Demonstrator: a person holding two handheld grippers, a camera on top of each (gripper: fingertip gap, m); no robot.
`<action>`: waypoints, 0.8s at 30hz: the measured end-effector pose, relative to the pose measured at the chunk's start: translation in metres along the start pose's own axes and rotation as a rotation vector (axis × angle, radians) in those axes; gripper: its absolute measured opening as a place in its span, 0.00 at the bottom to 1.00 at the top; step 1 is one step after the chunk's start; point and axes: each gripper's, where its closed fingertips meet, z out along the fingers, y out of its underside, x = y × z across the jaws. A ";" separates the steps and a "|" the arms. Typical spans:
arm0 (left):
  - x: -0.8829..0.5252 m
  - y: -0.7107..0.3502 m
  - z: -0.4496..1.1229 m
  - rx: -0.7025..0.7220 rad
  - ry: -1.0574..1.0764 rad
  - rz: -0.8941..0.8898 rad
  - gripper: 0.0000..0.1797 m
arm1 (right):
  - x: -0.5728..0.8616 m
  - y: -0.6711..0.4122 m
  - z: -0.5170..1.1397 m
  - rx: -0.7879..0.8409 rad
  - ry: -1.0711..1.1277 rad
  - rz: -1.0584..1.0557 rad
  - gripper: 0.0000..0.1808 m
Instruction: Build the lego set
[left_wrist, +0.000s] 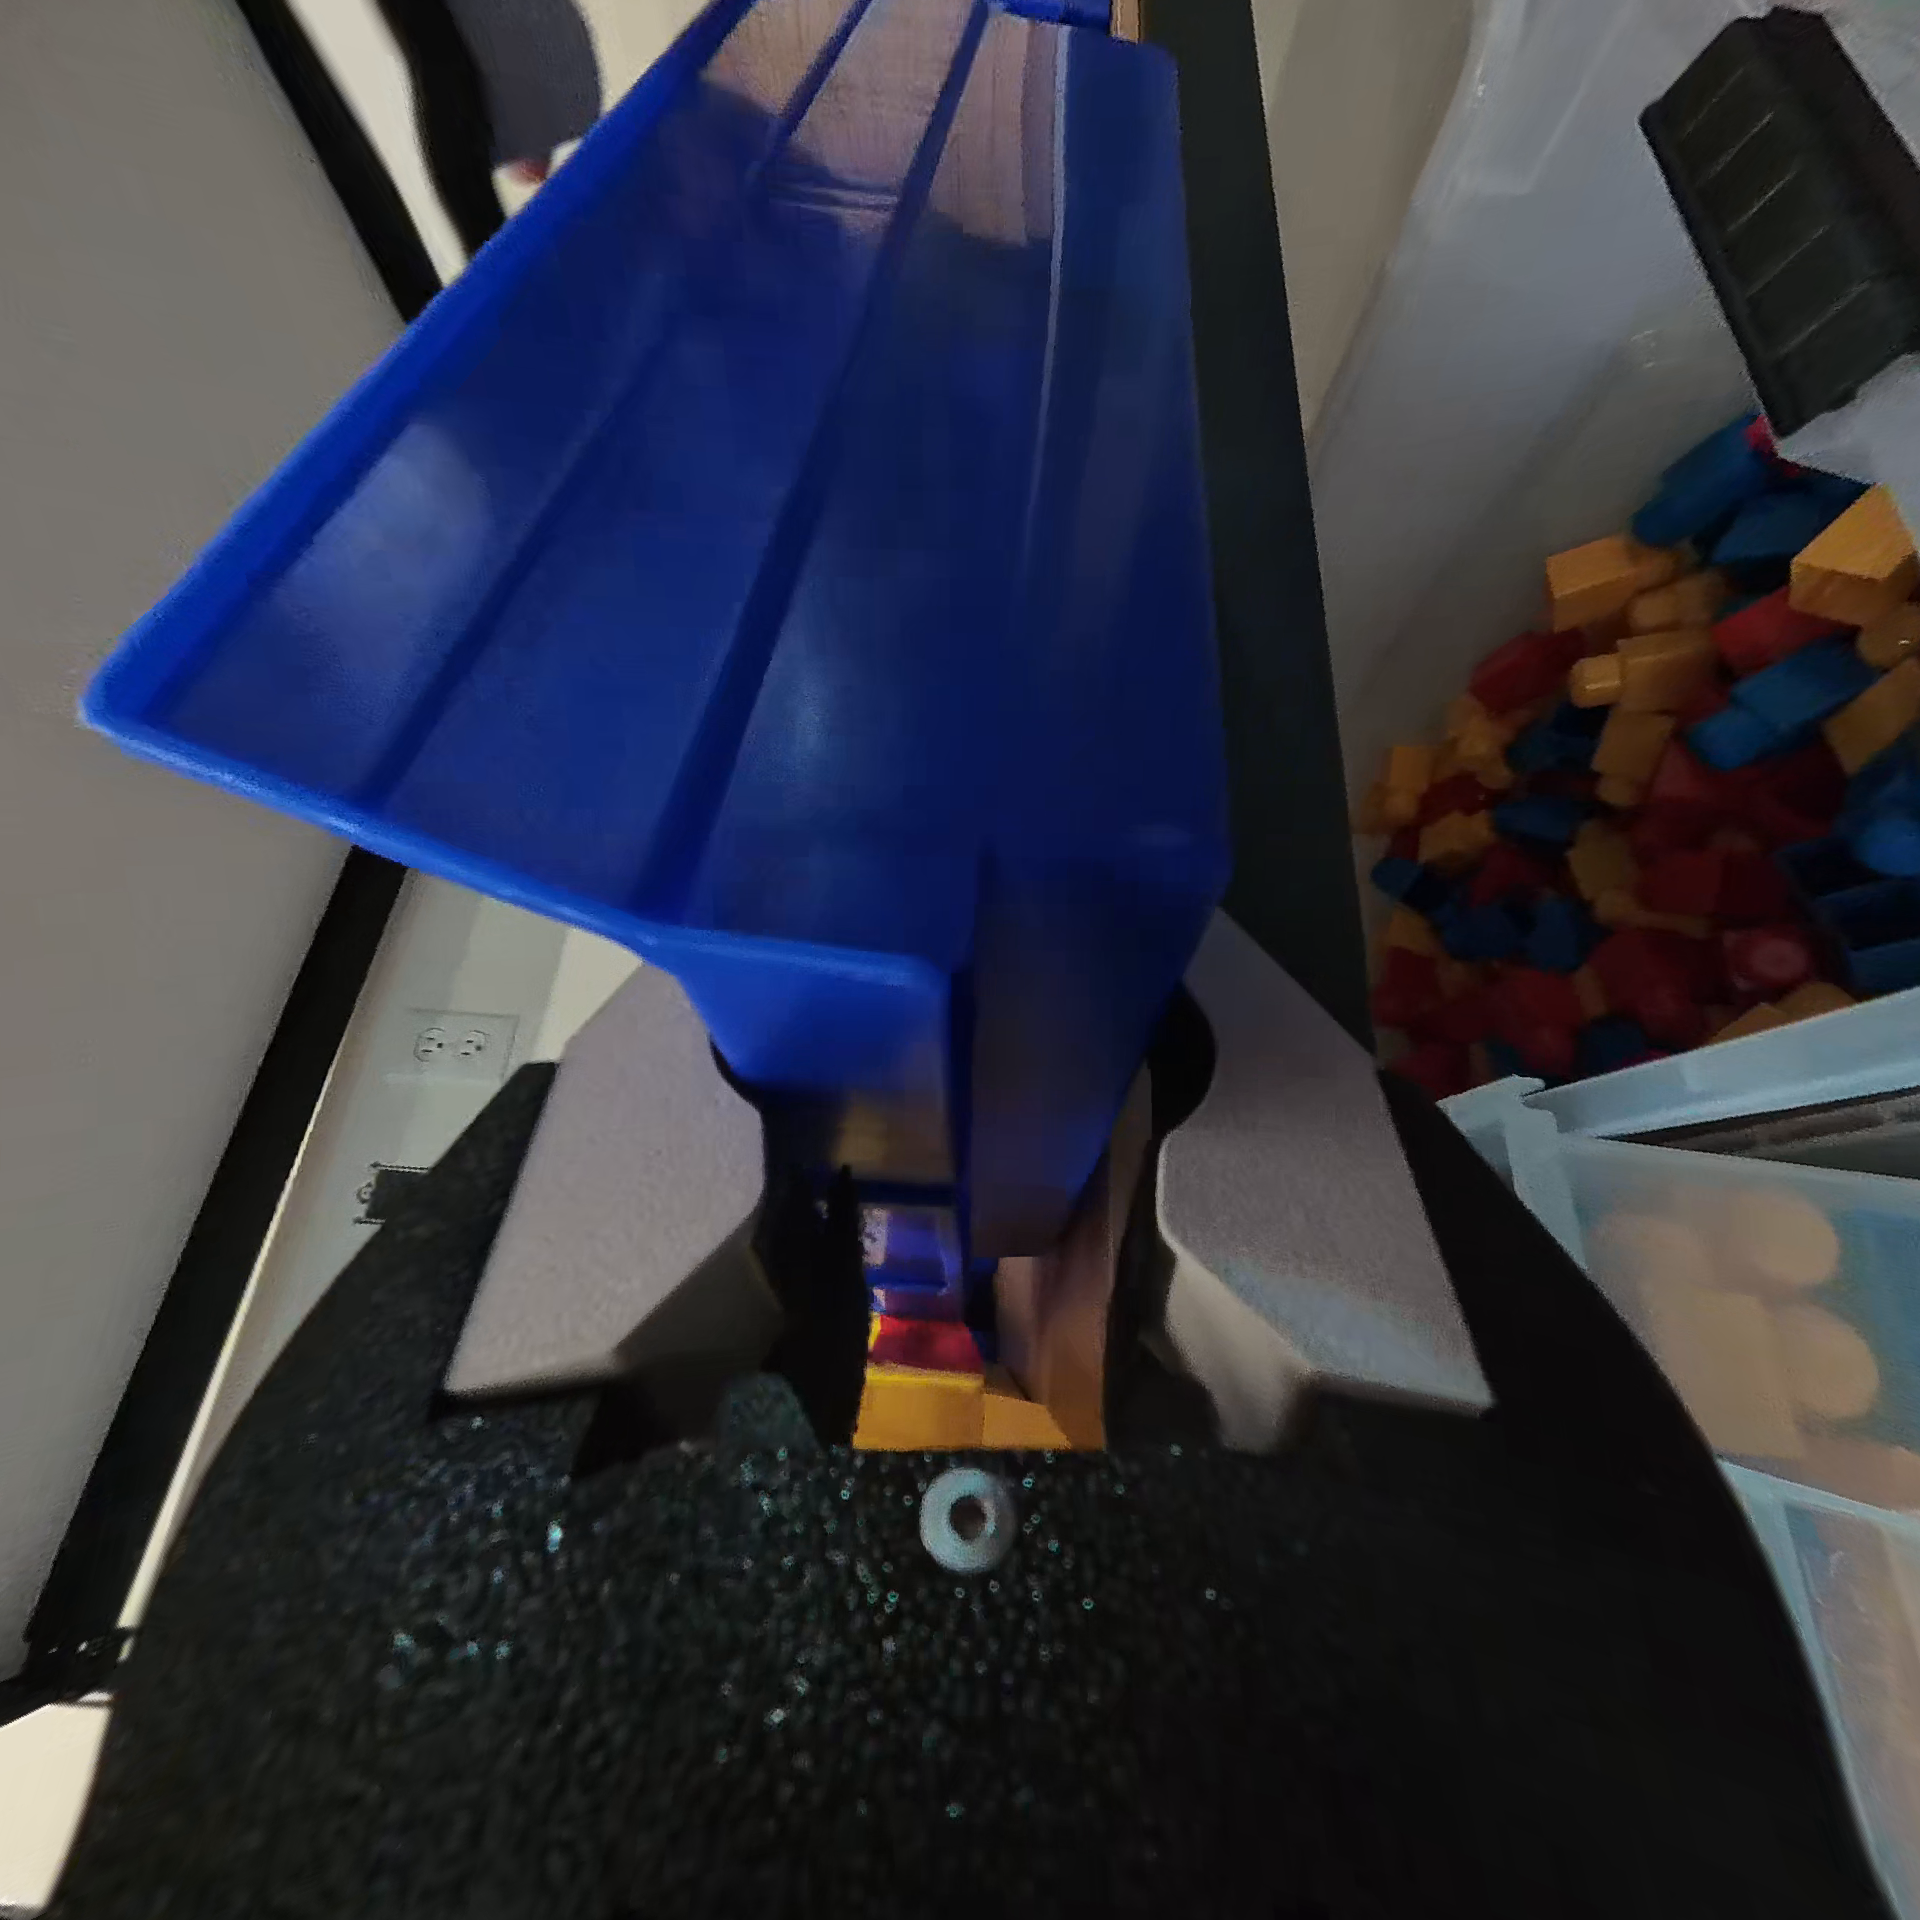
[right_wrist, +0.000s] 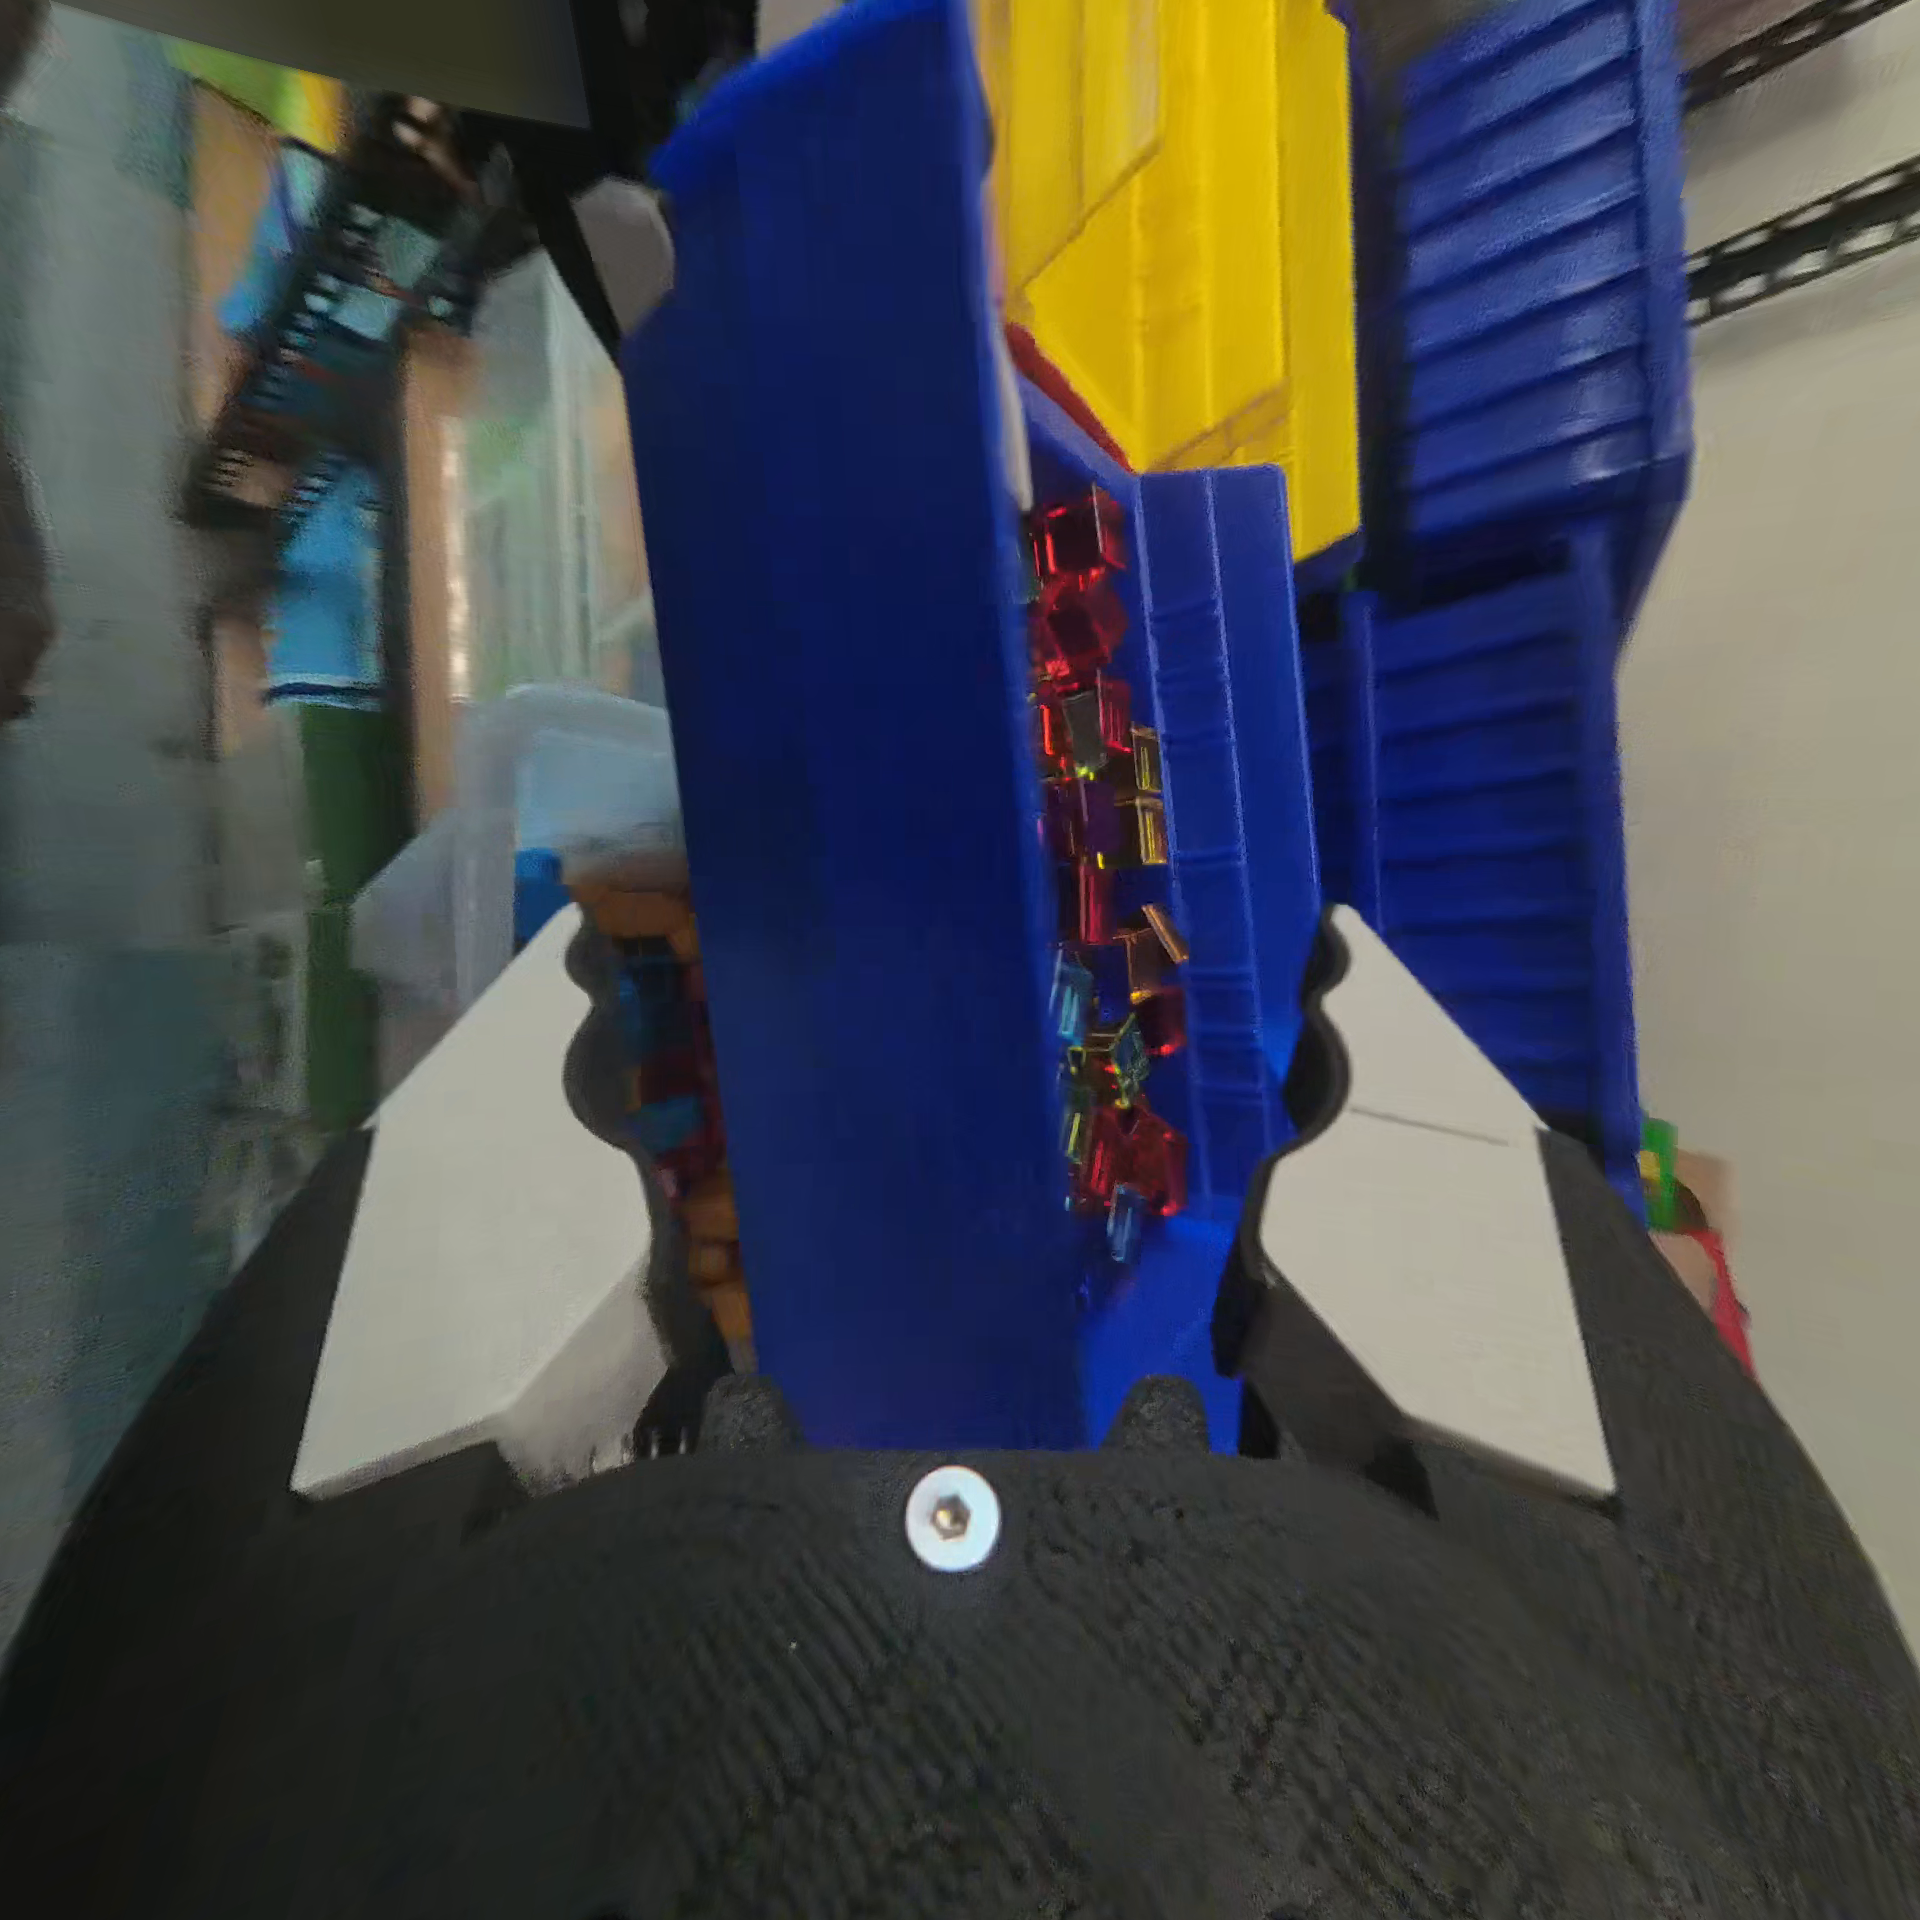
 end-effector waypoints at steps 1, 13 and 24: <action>-0.001 0.000 0.000 -0.003 0.008 -0.006 0.38 | -0.007 0.005 0.005 -0.003 0.052 -0.011 0.75; -0.011 -0.013 -0.003 -0.010 0.022 0.015 0.38 | 0.007 0.035 0.029 -0.253 0.434 -0.260 0.75; -0.010 -0.022 -0.005 -0.047 0.019 0.018 0.38 | -0.010 0.036 0.016 -0.196 0.318 -0.274 0.80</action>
